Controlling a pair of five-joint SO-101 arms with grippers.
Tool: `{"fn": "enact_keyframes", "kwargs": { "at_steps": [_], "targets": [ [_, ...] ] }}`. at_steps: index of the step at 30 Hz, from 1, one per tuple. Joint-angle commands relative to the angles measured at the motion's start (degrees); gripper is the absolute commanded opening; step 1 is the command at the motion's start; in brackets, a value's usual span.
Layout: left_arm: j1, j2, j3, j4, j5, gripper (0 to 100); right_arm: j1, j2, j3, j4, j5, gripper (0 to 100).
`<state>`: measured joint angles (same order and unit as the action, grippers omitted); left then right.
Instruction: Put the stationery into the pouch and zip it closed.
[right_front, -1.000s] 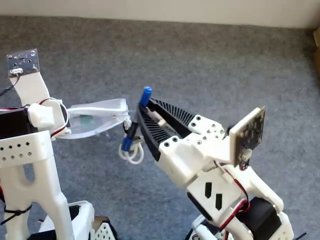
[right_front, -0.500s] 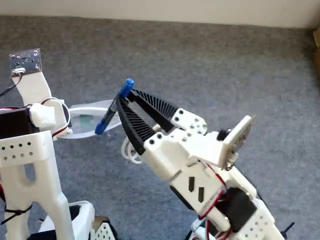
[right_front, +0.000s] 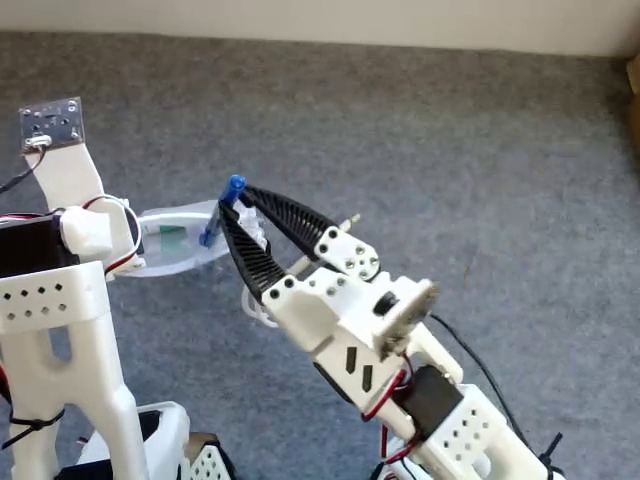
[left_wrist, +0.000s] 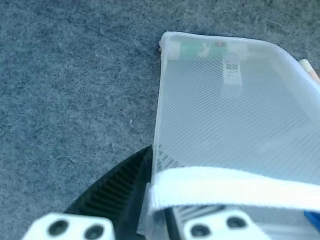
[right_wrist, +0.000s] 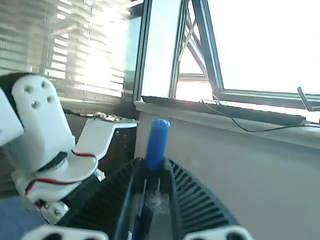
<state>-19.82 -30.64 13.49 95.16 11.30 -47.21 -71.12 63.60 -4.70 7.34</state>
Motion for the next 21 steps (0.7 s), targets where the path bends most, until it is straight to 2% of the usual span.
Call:
{"fn": "enact_keyframes", "kwargs": {
  "at_steps": [1, 8, 14, 18, 21],
  "targets": [
    [1.1, 0.4, 0.5, -1.2, 0.5, 1, -0.4, -0.2, 0.2, -1.9, 1.2, 0.5],
    [1.1, 0.4, 0.5, -1.2, 0.5, 1, -0.5, -0.2, 0.5, -1.4, 1.6, 0.5],
    [1.2, 0.4, 0.5, -1.2, 0.5, 1, -4.6, -0.2, 1.6, 1.6, 13.6, 0.5],
    [1.2, 0.4, 0.5, -1.2, 0.5, 1, -9.5, -0.2, 2.0, 8.1, 16.9, 0.5],
    [1.2, 0.4, 0.6, -1.2, 0.5, 1, -10.1, -0.2, 2.0, 11.4, 18.5, 0.5]
  ]
}}
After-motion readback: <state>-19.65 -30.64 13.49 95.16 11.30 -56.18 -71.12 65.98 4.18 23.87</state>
